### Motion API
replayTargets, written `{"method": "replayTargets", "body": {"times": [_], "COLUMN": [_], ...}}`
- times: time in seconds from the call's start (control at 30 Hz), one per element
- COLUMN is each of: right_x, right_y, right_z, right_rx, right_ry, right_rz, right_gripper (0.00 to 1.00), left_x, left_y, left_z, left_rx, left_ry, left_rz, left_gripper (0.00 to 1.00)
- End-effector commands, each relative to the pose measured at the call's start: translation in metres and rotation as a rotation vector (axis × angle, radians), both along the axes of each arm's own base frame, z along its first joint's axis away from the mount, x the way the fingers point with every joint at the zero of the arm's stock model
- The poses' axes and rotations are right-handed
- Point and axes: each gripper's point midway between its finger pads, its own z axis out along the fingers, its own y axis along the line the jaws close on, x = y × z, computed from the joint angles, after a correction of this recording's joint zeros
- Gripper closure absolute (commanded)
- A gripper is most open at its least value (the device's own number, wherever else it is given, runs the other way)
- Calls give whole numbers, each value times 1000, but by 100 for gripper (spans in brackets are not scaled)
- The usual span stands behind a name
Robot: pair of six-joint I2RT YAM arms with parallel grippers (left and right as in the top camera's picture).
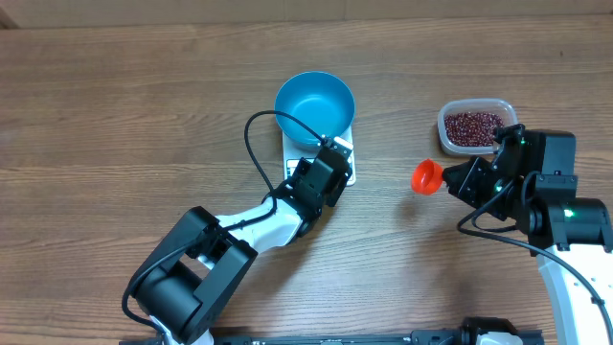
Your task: Scoop item into bowl and weigh 150g on scale
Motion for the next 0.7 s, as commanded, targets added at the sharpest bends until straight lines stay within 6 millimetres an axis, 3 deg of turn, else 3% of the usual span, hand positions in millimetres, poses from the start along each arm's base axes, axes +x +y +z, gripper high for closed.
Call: {"method": "replayTargets", "body": {"times": [0.0, 0.67], "right_x": [4, 4], "right_y": [0, -1], "right_z": [17, 17], "right_rx": [-2, -2], "right_ry": [-56, -56], "right_rz": [4, 4], "right_gripper": [96, 96], "left_x": [-3, -3], "left_y": [2, 3], "left_z": [-11, -18], "left_rx": [11, 18], "left_ry": [22, 31], "left_rz": [-7, -5], "left_gripper": [96, 96]}}
